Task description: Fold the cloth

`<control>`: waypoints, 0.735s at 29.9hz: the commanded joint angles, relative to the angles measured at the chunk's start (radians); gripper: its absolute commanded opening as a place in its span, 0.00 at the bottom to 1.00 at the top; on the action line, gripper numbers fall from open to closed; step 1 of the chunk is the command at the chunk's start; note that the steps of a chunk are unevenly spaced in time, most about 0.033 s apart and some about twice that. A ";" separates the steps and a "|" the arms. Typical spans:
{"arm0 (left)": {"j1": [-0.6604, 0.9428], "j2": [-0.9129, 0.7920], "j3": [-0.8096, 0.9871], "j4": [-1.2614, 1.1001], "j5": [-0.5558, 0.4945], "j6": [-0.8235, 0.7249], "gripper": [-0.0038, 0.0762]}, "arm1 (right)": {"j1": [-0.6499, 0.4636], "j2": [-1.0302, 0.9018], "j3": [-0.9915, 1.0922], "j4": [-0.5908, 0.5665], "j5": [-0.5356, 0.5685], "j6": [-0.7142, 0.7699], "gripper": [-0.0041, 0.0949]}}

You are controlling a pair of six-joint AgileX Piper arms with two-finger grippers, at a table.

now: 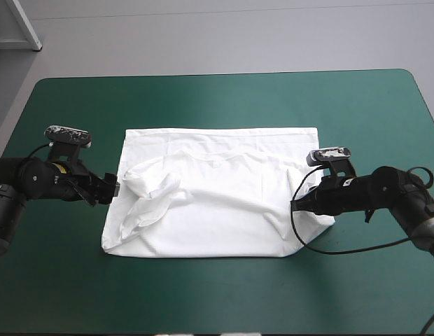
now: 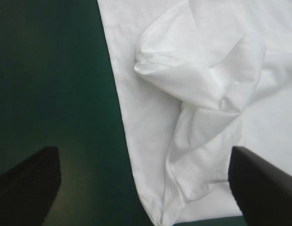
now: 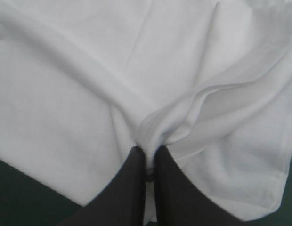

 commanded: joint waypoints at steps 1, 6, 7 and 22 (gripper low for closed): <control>-0.008 -0.022 -0.033 -0.016 -0.033 -0.008 0.93 | -0.005 0.043 -0.036 0.039 0.011 -0.041 0.03; -0.008 -0.022 -0.033 -0.016 -0.033 -0.008 0.93 | -0.005 0.092 -0.036 0.064 0.038 -0.086 0.07; -0.008 -0.022 -0.033 -0.016 -0.033 -0.008 0.93 | -0.005 0.095 -0.036 0.072 0.040 -0.107 0.12; -0.008 -0.022 -0.033 -0.016 -0.027 -0.008 0.93 | -0.005 0.015 -0.147 0.028 0.190 -0.046 0.72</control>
